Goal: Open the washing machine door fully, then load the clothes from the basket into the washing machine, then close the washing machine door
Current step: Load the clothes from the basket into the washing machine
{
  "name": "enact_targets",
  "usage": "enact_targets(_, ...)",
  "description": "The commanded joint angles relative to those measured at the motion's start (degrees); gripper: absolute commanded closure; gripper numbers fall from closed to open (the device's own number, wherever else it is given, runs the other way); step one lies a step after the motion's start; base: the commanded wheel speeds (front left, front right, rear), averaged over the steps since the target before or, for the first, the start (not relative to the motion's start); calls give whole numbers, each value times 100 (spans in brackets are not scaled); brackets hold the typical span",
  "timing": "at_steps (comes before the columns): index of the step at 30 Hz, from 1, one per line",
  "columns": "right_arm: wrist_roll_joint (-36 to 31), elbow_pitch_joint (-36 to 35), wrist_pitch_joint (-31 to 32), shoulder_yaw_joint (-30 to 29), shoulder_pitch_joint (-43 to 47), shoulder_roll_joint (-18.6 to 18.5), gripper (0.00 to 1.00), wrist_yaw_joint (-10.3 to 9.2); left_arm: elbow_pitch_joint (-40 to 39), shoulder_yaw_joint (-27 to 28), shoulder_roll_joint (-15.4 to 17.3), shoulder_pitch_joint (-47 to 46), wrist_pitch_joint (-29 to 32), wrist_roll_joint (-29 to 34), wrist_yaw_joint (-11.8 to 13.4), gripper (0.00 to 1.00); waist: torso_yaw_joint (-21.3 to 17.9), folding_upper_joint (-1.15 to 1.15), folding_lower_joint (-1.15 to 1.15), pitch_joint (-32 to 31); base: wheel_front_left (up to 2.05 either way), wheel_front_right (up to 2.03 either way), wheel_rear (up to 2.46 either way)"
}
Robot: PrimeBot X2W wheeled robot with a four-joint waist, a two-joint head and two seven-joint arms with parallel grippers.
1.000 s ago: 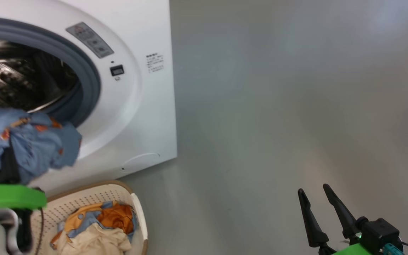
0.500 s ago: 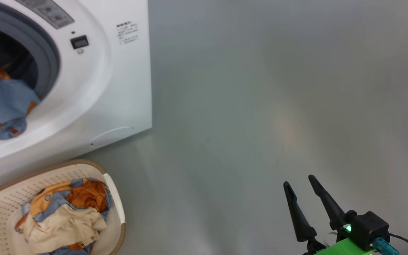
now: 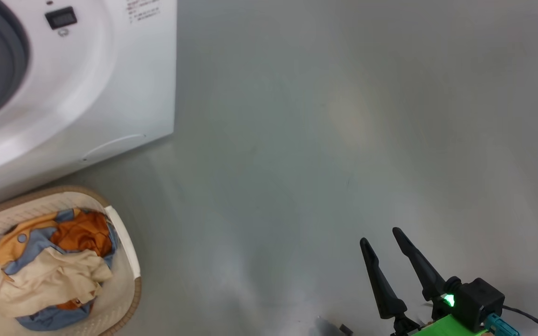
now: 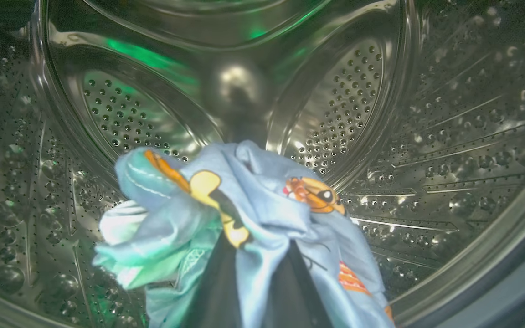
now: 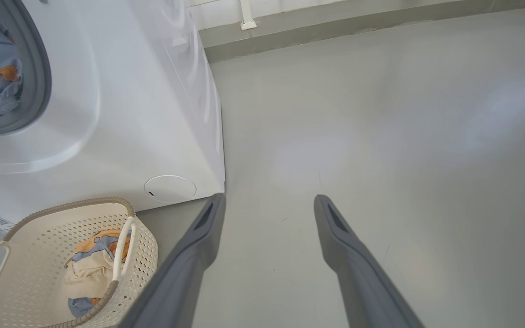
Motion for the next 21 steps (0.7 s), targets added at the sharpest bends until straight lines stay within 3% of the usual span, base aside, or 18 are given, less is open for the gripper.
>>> enact_targets(1, 59, -157, -27, 140, -30, -70, 0, 9, -72, 90, 394, -163, -35, -11, -14, 100, -57, 0, 0, 236, 0, 0, 0)
enact_targets(10, 146, -283, -27, 191, 137, -70, 0, 9, -66, 278, 684, -905, -35, 151, -14, 100, -161, 0, 0, 592, 0, 0, 0)
enact_targets(16, 269, -339, -27, 264, 118, -70, 0, 9, -435, 645, 608, -1166, -35, 143, -14, 100, -265, 0, 0, 789, 0, 0, 0)
enact_targets(21, 333, -371, -27, 275, 130, -70, 0, 9, -402, 630, 533, -999, -35, 248, -14, 100, -299, 0, 0, 871, 0, 0, 0)
